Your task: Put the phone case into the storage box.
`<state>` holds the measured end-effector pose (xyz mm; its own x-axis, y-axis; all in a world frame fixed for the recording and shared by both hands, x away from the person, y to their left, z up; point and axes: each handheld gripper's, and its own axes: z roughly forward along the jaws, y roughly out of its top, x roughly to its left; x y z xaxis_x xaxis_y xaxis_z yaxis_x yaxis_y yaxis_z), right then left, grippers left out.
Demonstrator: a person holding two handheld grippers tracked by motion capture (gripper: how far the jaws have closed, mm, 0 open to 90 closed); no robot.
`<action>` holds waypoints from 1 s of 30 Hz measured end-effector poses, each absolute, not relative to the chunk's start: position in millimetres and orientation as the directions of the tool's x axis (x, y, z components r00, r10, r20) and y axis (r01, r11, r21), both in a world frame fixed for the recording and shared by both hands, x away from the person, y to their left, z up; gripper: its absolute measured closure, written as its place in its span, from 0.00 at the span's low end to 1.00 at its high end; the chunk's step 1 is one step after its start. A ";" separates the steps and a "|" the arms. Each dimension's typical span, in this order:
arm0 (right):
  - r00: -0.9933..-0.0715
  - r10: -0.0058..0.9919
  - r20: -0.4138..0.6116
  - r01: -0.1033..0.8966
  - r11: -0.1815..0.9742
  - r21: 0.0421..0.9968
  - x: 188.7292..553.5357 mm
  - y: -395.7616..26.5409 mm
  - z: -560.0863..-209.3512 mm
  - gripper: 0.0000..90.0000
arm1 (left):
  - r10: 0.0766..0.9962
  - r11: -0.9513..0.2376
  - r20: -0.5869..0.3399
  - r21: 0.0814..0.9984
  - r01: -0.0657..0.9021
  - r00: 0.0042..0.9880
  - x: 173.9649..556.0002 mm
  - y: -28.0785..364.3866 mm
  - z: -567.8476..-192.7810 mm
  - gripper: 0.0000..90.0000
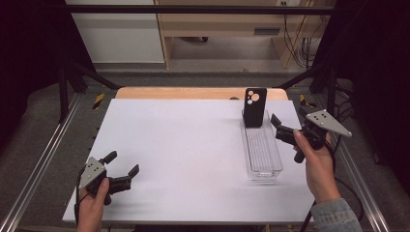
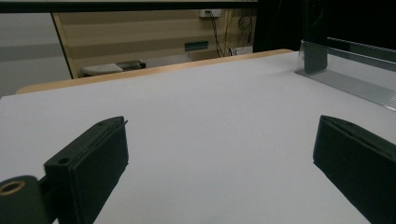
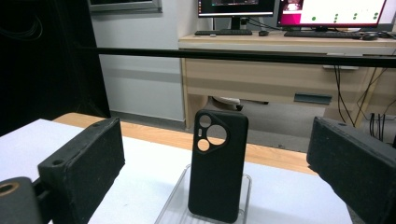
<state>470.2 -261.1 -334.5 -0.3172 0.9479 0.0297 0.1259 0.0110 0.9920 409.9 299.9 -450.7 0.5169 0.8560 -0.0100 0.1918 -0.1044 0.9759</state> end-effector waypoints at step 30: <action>-0.308 0.951 -0.008 0.108 0.044 0.993 451.8 -286.9 -352.8 0.08 | 0.860 -0.077 -0.020 0.983 0.167 0.511 396.6 327.9 -447.8 0.03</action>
<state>451.8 -286.9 -352.8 -0.3080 0.9514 -0.0083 0.1078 0.0436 0.9932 396.6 327.9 -447.8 0.5107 0.8595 -0.0196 0.1666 -0.0766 0.9830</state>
